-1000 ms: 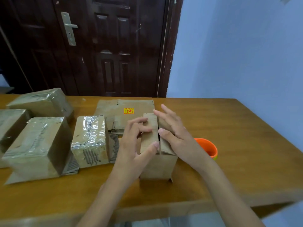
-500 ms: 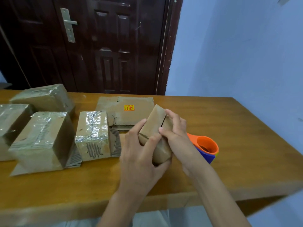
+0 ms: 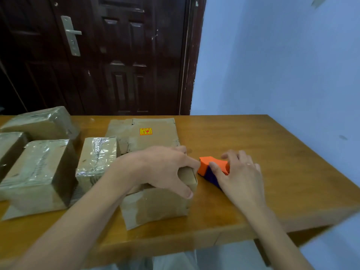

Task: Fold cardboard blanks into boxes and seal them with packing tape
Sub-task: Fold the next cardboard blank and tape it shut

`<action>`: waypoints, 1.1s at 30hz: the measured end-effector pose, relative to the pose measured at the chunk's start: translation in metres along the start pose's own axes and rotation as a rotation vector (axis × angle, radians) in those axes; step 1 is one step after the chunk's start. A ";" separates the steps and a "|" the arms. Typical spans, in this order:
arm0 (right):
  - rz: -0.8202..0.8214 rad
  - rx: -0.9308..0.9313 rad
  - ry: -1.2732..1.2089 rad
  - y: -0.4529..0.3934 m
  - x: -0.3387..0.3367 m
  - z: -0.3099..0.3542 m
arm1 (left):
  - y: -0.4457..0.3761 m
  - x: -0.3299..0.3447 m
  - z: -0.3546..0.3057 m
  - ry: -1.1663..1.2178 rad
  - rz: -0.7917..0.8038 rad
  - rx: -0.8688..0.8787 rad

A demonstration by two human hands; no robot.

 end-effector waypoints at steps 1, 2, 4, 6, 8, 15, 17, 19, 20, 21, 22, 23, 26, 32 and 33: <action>0.078 -0.010 0.060 -0.007 0.011 -0.008 | -0.003 0.000 -0.001 -0.001 0.008 0.007; 0.167 -0.024 0.118 -0.012 0.019 -0.013 | -0.006 0.000 -0.002 0.003 0.017 0.011; 0.288 -0.083 0.157 -0.017 0.034 -0.021 | -0.009 0.000 -0.003 -0.002 0.011 0.030; 0.303 -0.113 0.086 -0.021 0.037 -0.024 | -0.006 0.003 -0.002 0.006 -0.027 0.058; 0.335 -0.136 -0.001 -0.024 0.039 -0.028 | 0.003 0.004 -0.002 0.047 -0.095 0.084; 0.615 -0.111 -1.230 -0.021 0.014 -0.034 | 0.023 0.004 -0.002 0.091 -0.219 0.072; 0.723 -0.132 -1.370 -0.015 0.013 -0.029 | 0.026 0.008 -0.003 0.116 -0.212 0.044; 0.835 -0.163 -1.379 -0.009 0.017 -0.020 | 0.029 0.012 -0.007 0.127 -0.209 0.044; 0.874 -0.168 -1.379 -0.008 0.018 -0.015 | 0.030 0.013 -0.009 0.131 -0.214 0.045; 0.902 -0.165 -1.401 -0.008 0.018 -0.011 | 0.030 0.013 -0.009 0.143 -0.222 0.044; 0.914 -0.152 -1.425 -0.008 0.019 -0.008 | 0.032 0.013 -0.009 0.164 -0.233 0.037; 0.915 -0.143 -1.442 -0.008 0.021 -0.005 | 0.033 0.013 -0.009 0.191 -0.248 0.030; 0.872 -0.129 -1.442 -0.007 0.030 0.003 | 0.037 0.012 -0.010 0.250 -0.303 -0.016; 0.688 0.002 -1.566 0.005 0.046 0.017 | 0.043 0.014 -0.008 0.196 -0.484 -0.021; 0.655 -0.008 -1.574 0.007 0.045 0.020 | 0.044 0.015 -0.008 0.072 -0.562 0.000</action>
Point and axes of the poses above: each hand's wrist, its own y-axis away from the middle knuckle, its own x-axis out of the palm, z = x × y, the point moved 3 cm from there along -y, towards the middle knuckle, and after that the axes turned 4 degrees about y, right-handed, at the moved point
